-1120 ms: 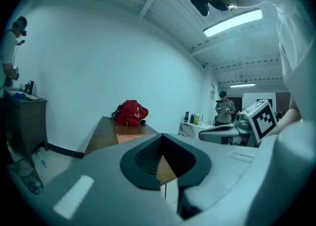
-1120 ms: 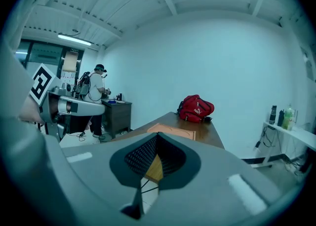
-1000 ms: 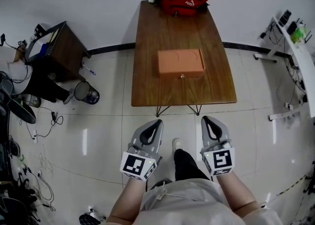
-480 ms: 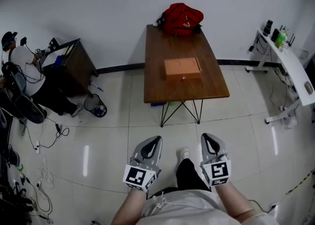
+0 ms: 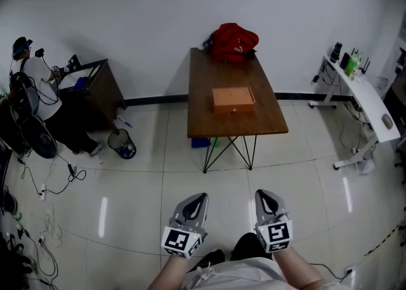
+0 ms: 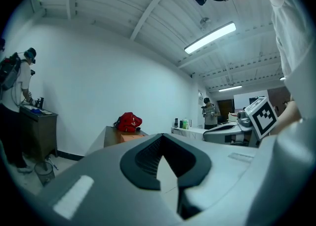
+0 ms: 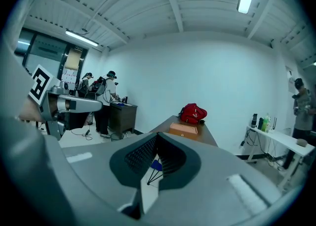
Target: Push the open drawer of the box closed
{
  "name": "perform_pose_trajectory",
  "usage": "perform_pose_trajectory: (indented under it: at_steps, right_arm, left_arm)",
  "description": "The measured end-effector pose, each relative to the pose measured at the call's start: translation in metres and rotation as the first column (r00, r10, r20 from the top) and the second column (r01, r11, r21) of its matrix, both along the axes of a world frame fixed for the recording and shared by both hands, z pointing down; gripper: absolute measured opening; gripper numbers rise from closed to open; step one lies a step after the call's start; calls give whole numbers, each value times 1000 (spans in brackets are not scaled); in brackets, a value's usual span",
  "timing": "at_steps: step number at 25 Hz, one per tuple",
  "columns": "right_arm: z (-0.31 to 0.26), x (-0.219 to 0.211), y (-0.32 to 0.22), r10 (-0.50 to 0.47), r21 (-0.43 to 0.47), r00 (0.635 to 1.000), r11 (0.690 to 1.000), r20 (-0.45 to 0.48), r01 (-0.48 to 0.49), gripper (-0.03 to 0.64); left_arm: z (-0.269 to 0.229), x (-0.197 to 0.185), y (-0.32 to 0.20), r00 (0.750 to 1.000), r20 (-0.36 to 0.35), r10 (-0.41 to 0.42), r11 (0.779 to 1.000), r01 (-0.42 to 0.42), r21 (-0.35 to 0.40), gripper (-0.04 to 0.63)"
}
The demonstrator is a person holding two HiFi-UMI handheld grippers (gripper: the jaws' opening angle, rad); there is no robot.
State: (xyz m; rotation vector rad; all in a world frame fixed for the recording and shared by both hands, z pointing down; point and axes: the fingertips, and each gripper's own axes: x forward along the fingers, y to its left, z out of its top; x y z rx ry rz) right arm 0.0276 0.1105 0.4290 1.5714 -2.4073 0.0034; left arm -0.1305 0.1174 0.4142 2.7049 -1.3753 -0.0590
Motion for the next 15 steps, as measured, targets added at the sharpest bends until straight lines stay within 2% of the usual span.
perform_pose_trajectory:
  at_steps: [4,10,15]
  right_arm:
    - [-7,1,11,-18,9,1000,1000,9,17,3]
    - [-10,7,20,-24,-15,997,1000,79,26,3]
    - [-15,8,21,-75,-7,994,997,80,76,3]
  left_arm:
    - [-10,2,7,1000,-9,-12,1000,12,0,6]
    - [-18,14,15,1000,4,-17,1000,17,9,6]
    - [-28,29,11,999,5,-34,999,34,27,6]
